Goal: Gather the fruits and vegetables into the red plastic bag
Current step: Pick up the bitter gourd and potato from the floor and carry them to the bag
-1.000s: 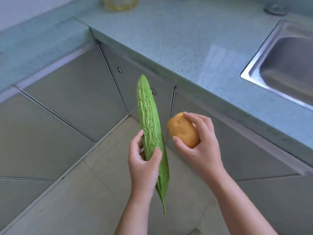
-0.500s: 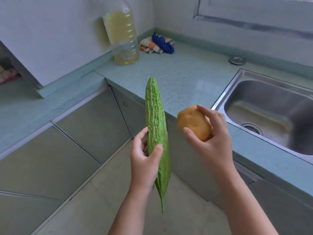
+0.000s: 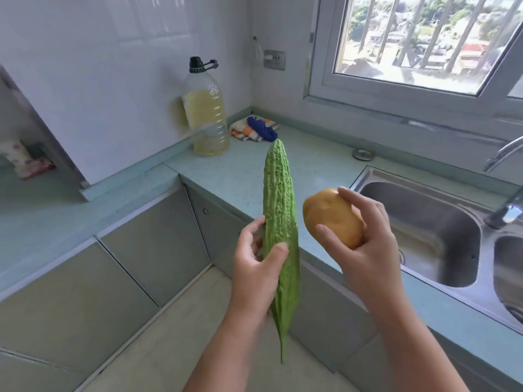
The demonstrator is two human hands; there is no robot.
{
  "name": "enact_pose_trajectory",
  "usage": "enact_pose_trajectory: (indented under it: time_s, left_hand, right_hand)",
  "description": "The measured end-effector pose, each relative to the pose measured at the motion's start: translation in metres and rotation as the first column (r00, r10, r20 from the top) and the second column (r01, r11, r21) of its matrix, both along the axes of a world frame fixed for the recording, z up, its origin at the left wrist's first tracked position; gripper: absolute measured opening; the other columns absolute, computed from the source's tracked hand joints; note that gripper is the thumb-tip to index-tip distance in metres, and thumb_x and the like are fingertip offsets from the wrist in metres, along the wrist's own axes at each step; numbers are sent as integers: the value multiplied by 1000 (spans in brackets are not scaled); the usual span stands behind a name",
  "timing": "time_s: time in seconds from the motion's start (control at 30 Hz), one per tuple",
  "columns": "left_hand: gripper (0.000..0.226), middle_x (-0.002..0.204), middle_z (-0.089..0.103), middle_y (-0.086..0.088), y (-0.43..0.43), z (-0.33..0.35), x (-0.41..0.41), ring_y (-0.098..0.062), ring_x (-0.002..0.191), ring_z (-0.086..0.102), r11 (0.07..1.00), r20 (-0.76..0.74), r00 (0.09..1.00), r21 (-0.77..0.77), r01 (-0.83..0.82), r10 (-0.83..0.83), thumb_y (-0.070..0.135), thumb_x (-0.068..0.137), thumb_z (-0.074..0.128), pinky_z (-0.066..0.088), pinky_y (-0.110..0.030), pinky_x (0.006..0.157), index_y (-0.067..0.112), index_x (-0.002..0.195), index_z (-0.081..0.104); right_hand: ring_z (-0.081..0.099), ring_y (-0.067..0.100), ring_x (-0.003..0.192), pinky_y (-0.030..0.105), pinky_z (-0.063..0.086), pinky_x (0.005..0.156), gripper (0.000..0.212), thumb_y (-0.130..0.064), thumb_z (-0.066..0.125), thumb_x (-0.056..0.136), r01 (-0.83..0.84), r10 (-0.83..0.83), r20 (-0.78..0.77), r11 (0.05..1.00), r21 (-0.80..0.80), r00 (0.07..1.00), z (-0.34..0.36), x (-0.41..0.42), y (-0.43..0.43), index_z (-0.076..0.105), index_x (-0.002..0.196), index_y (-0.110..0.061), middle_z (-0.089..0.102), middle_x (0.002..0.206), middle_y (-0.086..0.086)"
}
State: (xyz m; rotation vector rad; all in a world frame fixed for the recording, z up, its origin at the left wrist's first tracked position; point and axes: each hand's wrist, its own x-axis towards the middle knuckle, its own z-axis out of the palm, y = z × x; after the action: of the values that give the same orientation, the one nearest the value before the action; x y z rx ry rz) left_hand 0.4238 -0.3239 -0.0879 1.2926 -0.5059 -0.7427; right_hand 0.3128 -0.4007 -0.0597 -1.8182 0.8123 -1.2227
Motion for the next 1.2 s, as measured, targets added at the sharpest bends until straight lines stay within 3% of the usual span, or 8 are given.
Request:
enact_pose_trajectory:
  time_s: [0.13,0.4,0.57,0.63,0.73,0.97,1.1,1.2]
  left_hand:
    - [46,100,67,-10,3,19,-8,-17,77,64,1000,7,1000,0,21,-21,19,71,63,49,-31,63,34,113,54]
    - [56,90,68,-9,9,46,-18,-16,70,64,996,44,995,-8,94,-94,20,65,60,50,-31,59,22,121,53]
    - [55,88,68,-8,9,50,-25,-14,65,64,999,41,998,-16,48,-48,21,65,62,50,-28,54,22,120,53]
    - [48,84,67,-7,10,50,-26,-13,62,63,999,21,999,-29,35,-35,13,74,66,50,-26,50,19,120,53]
    - [39,80,66,-5,12,52,-26,-11,57,61,999,2,1000,-37,17,-17,-1,84,56,50,-24,48,16,120,54]
    - [39,73,70,1,19,46,-23,-11,58,61,995,10,996,-36,-93,94,-1,84,56,49,-23,48,18,118,55]
    - [37,72,71,3,37,39,-18,-10,60,62,987,16,987,-15,-158,158,-2,85,55,50,-23,51,20,114,56]
    - [37,71,71,3,55,37,-9,-10,59,62,978,5,978,2,-208,208,-3,85,54,50,-22,50,19,114,56]
  right_hand:
    - [48,-12,93,0,37,68,52,-8,75,72,7,-7,18,1000,-10,1000,16,-16,1,52,110,-34,46,111,-13]
    - [47,-11,96,2,38,70,50,-21,74,68,-45,44,-4,997,-69,999,41,-38,0,51,109,-39,45,112,-15]
    - [47,-10,96,2,38,70,49,-27,69,64,-64,65,12,996,-61,998,48,-48,-7,50,106,-44,45,113,-15]
    - [47,-10,96,2,38,71,49,-27,69,64,-73,73,8,996,-57,997,48,-50,-9,50,106,-44,46,113,-15]
    - [47,-9,96,3,38,72,49,-28,69,64,-95,94,-8,994,-59,996,49,-52,-13,50,107,-43,47,114,-15]
    - [48,-6,97,6,40,73,48,-29,69,64,-181,180,-12,983,-28,984,45,-41,-12,52,106,-44,47,110,-21]
    - [48,-10,97,4,40,72,50,-21,77,69,-254,254,-17,967,-20,967,37,-23,-5,51,107,-41,47,111,-19]
    - [49,-8,97,3,38,71,49,-27,73,66,-310,310,-8,951,4,951,31,-5,8,52,108,-40,50,112,-12]
